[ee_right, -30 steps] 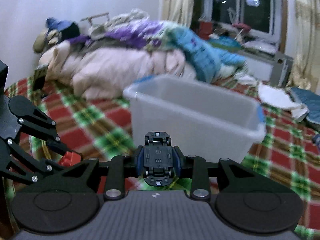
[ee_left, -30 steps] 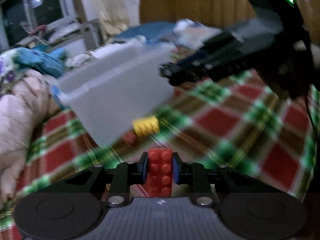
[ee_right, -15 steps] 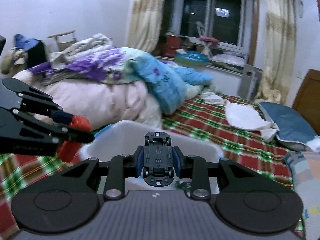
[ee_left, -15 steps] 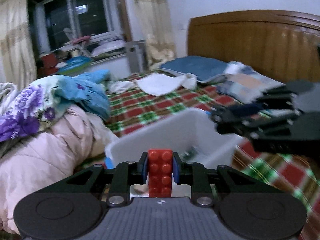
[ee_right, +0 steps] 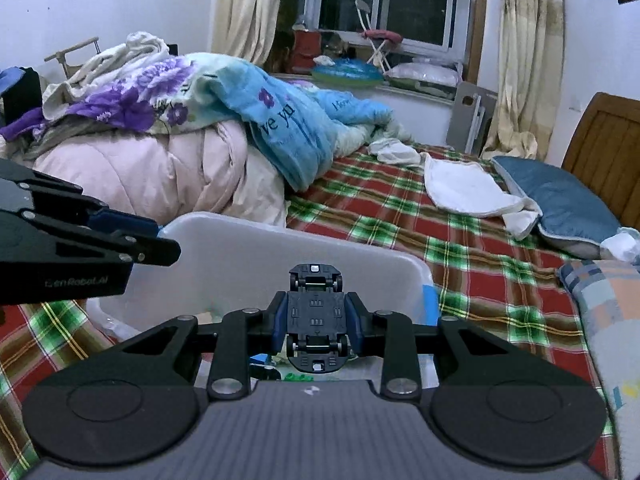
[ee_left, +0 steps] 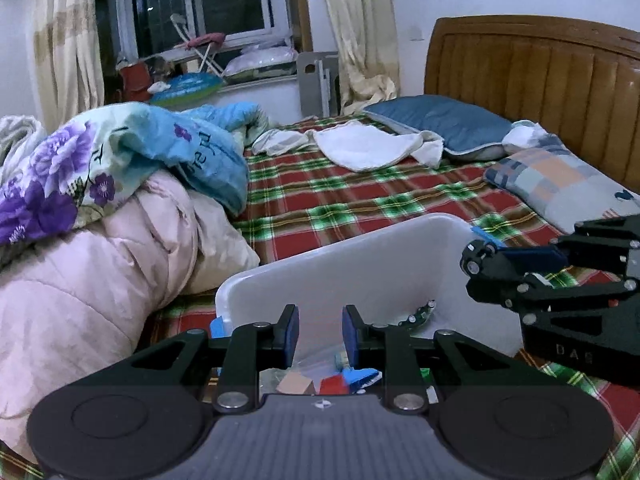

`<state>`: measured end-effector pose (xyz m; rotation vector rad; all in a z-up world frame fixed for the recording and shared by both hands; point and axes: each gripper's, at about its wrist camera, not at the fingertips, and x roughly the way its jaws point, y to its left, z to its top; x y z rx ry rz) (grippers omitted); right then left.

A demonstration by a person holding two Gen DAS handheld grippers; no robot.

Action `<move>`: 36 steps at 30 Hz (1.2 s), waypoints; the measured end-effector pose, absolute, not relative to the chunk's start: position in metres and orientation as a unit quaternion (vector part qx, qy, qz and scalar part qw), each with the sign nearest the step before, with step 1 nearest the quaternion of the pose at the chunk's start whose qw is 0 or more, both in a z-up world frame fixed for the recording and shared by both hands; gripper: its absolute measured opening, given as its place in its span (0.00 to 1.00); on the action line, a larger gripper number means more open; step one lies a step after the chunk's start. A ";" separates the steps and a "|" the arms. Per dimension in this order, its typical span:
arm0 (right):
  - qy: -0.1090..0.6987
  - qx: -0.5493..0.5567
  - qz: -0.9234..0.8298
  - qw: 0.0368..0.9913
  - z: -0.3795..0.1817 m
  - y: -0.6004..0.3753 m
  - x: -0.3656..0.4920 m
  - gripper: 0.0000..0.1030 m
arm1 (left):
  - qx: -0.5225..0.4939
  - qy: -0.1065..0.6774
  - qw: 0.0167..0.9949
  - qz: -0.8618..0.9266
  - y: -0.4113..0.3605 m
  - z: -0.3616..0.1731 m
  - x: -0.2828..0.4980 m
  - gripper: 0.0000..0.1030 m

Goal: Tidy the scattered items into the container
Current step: 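Carry the red brick and black car into the clear box and release, then grasp the small red cube with the left gripper while the right gripper grasps the yellow brick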

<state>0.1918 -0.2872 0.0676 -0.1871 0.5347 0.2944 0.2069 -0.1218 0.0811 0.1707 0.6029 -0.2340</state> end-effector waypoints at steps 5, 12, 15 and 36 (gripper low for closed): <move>0.273 -0.101 0.140 0.946 0.061 -0.283 0.199 0.58 | 0.098 0.301 0.943 -0.102 -0.122 0.073 0.214 0.36; 0.252 -0.128 0.130 0.950 0.066 -0.276 0.188 1.00 | 0.100 0.299 0.945 -0.090 -0.118 0.074 0.209 0.72; 0.238 -0.122 0.139 0.953 0.071 -0.279 0.174 1.00 | 0.106 0.278 0.950 -0.092 -0.116 0.080 0.196 0.72; 0.301 -0.151 0.260 0.905 -0.034 -0.281 0.120 0.74 | 0.137 0.304 0.933 -0.138 -0.100 -0.021 0.107 0.72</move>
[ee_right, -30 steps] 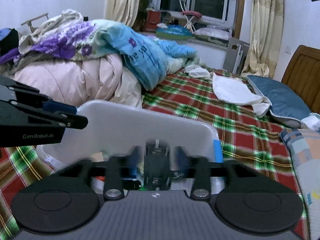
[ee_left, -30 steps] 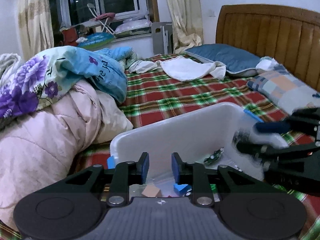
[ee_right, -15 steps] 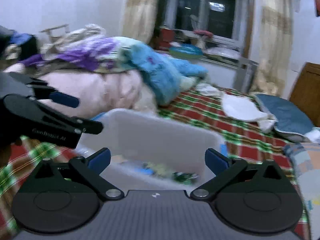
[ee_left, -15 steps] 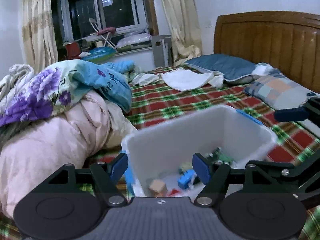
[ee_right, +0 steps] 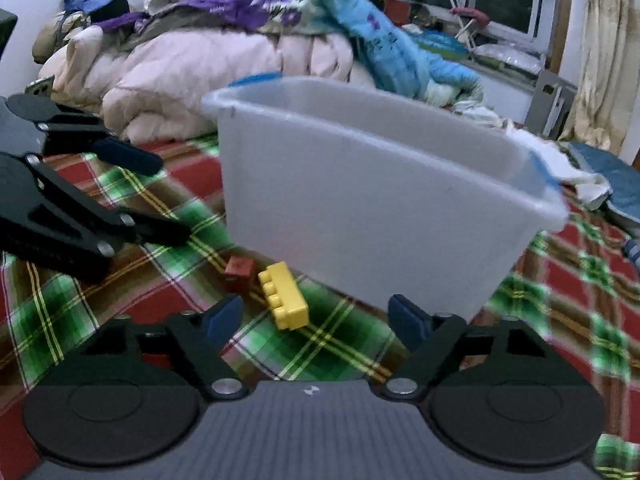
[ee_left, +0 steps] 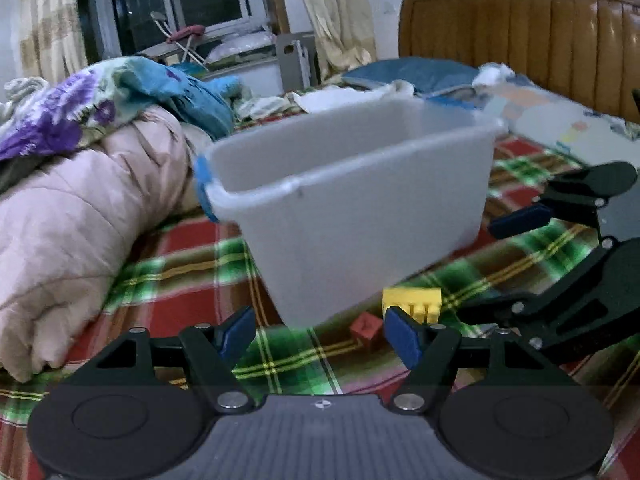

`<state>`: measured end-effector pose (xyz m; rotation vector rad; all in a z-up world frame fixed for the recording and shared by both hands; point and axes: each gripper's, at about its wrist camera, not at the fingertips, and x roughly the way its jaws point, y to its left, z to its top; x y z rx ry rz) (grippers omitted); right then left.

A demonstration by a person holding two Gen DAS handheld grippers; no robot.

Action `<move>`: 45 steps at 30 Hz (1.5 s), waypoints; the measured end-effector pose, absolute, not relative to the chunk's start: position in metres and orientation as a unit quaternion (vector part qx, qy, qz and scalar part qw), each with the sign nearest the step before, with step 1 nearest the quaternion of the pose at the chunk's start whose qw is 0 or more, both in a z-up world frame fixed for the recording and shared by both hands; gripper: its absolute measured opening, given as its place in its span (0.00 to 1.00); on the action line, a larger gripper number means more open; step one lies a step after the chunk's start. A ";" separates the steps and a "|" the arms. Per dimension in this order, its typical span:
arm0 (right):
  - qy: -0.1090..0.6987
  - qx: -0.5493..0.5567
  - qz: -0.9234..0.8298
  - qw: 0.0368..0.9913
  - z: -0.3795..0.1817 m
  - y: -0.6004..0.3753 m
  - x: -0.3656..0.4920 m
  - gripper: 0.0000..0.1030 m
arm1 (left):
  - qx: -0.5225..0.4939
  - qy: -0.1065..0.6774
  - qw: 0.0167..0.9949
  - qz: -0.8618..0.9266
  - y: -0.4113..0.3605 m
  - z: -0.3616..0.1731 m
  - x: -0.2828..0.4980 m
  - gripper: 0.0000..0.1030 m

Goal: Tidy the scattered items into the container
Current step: 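Grasp the small red cube with the left gripper while the right gripper grasps the yellow brick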

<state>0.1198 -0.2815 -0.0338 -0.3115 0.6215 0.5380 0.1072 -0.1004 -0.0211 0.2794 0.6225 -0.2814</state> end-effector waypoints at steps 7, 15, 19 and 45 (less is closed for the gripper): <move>0.318 -0.158 0.273 0.894 -0.053 -0.274 0.136 0.59 | 0.146 0.317 0.923 -0.158 -0.109 -0.045 0.125 0.66; 0.325 -0.169 0.286 0.886 -0.066 -0.272 0.143 0.56 | 0.148 0.327 0.912 -0.198 -0.112 -0.056 0.135 0.60; 0.323 -0.179 0.293 0.882 -0.072 -0.273 0.146 0.56 | 0.157 0.335 0.904 -0.216 -0.114 -0.063 0.138 0.60; 0.311 -0.147 0.310 0.886 -0.064 -0.295 0.136 0.28 | 0.149 0.330 0.902 -0.235 -0.113 -0.058 0.131 0.28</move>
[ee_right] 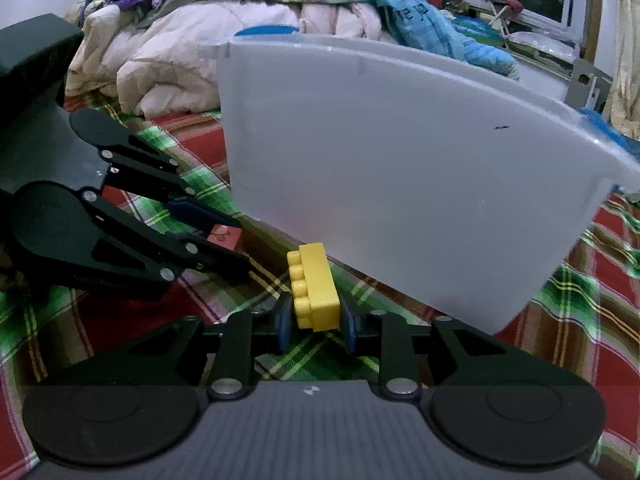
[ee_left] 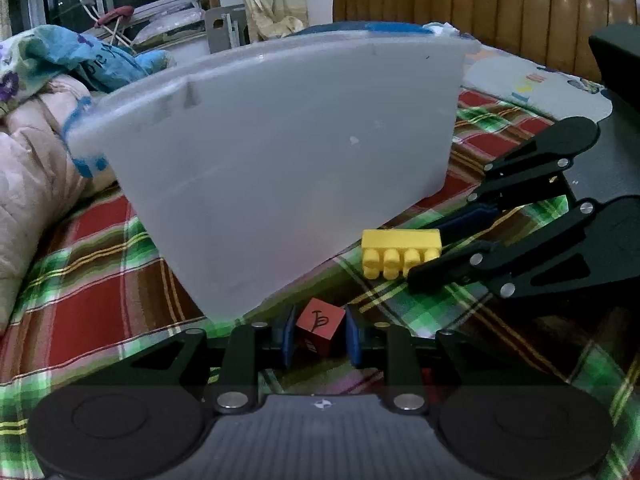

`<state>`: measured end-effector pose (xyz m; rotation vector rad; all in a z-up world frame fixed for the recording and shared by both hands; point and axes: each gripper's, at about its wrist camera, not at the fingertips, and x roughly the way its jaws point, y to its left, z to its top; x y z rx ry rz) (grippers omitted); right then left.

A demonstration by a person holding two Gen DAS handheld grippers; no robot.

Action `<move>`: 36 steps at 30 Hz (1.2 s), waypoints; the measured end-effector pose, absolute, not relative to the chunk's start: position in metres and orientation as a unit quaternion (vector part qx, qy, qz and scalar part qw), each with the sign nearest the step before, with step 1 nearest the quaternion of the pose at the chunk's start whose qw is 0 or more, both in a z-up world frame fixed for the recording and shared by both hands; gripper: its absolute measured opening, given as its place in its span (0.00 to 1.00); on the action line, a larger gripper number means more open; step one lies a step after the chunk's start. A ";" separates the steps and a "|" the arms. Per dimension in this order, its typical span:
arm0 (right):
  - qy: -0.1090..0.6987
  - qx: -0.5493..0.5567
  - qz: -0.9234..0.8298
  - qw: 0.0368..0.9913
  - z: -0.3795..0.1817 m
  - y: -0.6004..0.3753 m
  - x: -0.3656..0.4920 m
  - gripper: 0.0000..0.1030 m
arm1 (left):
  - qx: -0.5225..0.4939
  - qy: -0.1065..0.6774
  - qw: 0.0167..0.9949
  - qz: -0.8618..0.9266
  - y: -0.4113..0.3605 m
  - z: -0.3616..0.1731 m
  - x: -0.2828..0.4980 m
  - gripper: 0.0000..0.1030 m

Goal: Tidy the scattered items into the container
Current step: 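Grasp the small red cube with the left gripper while the right gripper grasps the yellow brick, then carry the red cube and yellow brick into the clear box and release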

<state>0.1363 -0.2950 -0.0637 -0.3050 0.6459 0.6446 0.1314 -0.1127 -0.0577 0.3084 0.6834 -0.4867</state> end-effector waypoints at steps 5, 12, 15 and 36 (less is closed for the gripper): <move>0.284 -0.136 0.315 0.896 -0.038 -0.303 0.110 0.28 | 0.149 0.310 0.908 -0.240 -0.098 -0.027 0.106 0.28; 0.278 -0.142 0.292 0.904 -0.024 -0.294 0.114 0.46 | 0.135 0.303 0.917 -0.221 -0.086 -0.009 0.103 0.28; 0.295 -0.148 0.292 0.898 -0.042 -0.278 0.125 0.49 | 0.129 0.306 0.917 -0.219 -0.085 -0.008 0.099 0.28; 0.225 -0.103 0.280 0.928 0.027 -0.296 0.097 0.25 | 0.080 0.265 0.938 -0.209 -0.084 0.059 0.111 0.28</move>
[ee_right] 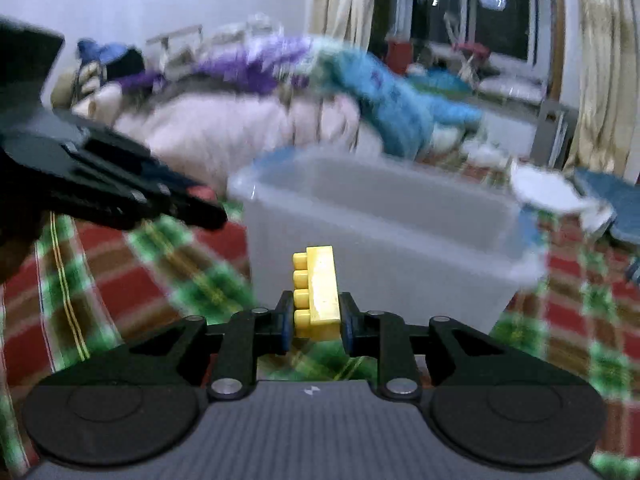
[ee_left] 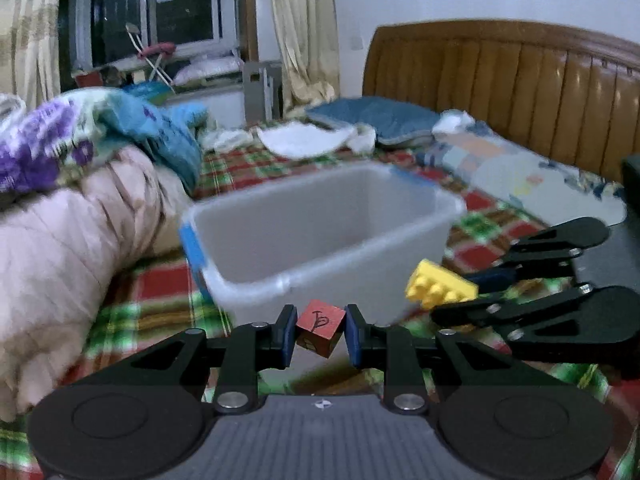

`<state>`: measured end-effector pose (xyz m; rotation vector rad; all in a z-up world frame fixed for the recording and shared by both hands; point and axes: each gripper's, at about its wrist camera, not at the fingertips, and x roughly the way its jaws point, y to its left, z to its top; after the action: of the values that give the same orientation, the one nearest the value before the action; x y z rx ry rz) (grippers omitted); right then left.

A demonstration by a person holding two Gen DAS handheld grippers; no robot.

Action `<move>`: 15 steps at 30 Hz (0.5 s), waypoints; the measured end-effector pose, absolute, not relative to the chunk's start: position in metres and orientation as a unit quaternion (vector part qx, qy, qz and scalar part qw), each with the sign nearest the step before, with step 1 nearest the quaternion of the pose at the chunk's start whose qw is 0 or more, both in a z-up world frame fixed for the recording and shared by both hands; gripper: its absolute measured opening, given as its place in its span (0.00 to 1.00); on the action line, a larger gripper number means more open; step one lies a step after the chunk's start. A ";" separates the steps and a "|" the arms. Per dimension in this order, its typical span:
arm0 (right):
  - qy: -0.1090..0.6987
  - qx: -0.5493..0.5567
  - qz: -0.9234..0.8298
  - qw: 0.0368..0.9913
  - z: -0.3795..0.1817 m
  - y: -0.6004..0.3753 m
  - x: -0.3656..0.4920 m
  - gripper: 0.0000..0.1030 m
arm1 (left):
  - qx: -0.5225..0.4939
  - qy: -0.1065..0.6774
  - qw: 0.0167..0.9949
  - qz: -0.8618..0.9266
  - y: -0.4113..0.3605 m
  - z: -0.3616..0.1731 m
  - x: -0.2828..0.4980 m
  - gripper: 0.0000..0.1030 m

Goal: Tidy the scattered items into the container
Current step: 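Carry the red cube and yellow brick into the clear box and release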

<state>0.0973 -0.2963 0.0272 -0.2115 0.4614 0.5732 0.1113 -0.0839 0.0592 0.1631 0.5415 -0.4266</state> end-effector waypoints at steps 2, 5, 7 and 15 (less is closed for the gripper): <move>0.216 -0.101 0.264 0.935 0.045 -0.298 0.107 0.26 | 0.074 0.259 0.943 -0.197 -0.088 0.071 0.124 0.28; 0.214 -0.108 0.235 0.942 0.060 -0.295 0.133 0.26 | 0.057 0.266 0.946 -0.178 -0.092 0.083 0.150 0.29; 0.223 -0.106 0.220 0.944 0.063 -0.291 0.151 0.26 | 0.048 0.274 0.946 -0.168 -0.095 0.086 0.167 0.29; 0.260 -0.123 0.180 0.940 0.051 -0.279 0.191 0.31 | 0.077 0.294 0.944 -0.130 -0.104 0.072 0.207 0.51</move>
<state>0.1905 -0.2793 0.0510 -0.2518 0.5310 0.3682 0.2073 -0.1037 0.0721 0.1564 0.5983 -0.2645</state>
